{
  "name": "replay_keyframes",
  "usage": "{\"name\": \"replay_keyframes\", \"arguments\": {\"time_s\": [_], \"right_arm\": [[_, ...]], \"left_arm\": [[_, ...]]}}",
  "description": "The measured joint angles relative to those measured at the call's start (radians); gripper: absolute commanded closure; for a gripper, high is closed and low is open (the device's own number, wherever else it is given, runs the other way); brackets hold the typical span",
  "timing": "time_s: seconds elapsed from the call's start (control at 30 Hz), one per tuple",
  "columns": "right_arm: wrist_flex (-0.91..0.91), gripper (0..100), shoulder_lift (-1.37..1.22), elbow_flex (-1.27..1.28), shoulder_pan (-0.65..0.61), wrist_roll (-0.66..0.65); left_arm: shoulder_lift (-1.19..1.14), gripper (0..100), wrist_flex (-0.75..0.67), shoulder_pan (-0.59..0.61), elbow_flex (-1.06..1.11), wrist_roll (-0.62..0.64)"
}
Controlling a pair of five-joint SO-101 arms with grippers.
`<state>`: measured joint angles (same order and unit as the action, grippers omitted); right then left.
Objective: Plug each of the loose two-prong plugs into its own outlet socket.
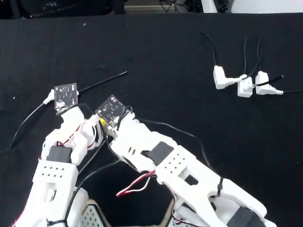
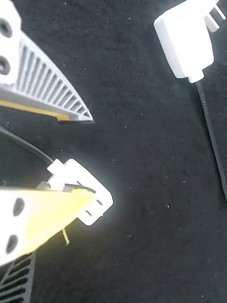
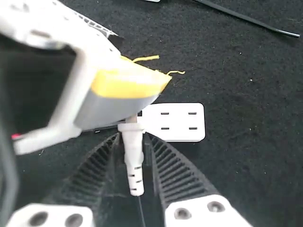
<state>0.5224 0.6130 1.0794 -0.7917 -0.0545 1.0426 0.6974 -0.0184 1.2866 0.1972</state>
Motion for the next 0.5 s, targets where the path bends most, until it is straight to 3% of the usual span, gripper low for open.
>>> {"name": "replay_keyframes", "arguments": {"time_s": [0.5], "right_arm": [[0.011, 98.8, 0.144, 0.060, -0.002, 0.000]], "left_arm": [[-0.006, 78, 0.003, 0.000, 0.009, 0.000]]}}
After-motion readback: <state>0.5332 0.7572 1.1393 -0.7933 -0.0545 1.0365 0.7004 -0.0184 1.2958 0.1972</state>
